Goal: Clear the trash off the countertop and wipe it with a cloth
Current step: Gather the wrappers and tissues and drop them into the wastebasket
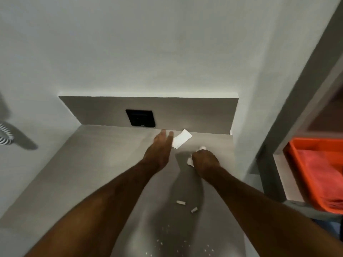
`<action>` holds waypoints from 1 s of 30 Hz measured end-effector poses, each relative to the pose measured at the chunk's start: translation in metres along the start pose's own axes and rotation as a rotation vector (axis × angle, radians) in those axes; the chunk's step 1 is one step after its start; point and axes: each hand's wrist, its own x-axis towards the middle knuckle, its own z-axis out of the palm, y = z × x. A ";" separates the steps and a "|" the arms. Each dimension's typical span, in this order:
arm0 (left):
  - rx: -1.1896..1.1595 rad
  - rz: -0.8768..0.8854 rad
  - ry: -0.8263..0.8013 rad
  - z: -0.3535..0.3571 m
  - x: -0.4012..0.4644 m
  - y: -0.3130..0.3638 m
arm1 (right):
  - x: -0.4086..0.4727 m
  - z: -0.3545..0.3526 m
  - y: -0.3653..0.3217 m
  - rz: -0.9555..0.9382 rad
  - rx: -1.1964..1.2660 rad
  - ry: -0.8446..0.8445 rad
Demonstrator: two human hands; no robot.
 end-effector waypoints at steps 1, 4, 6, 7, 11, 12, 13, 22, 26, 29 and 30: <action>0.012 0.008 -0.019 0.002 0.011 0.005 | -0.005 -0.002 0.005 0.011 -0.016 0.011; 0.078 0.036 -0.178 0.019 0.036 0.023 | -0.021 -0.003 0.012 0.028 -0.041 0.020; 0.130 0.039 -0.256 0.033 0.041 0.028 | -0.030 -0.002 0.011 0.032 -0.036 0.010; 0.169 0.027 -0.243 0.037 0.040 0.030 | -0.033 -0.001 0.012 0.029 -0.024 0.019; 0.212 -0.071 -0.086 0.037 0.017 0.032 | -0.051 0.006 0.016 0.021 0.063 0.017; 0.156 -0.082 -0.076 0.033 0.008 0.033 | -0.056 0.005 0.020 0.030 0.123 0.017; 0.076 -0.110 -0.077 0.028 -0.004 0.034 | -0.063 0.003 0.025 0.055 0.205 0.011; -0.305 -0.083 0.500 0.013 -0.234 0.062 | -0.200 0.024 -0.036 0.093 0.739 0.400; -0.428 -0.227 0.497 0.051 -0.346 0.074 | -0.299 0.086 -0.084 0.019 0.785 0.471; -0.510 -0.319 0.329 0.114 -0.410 0.076 | -0.349 0.166 -0.091 0.042 0.743 0.344; -0.507 -0.366 0.229 0.137 -0.423 0.075 | -0.357 0.192 -0.088 0.083 0.727 0.255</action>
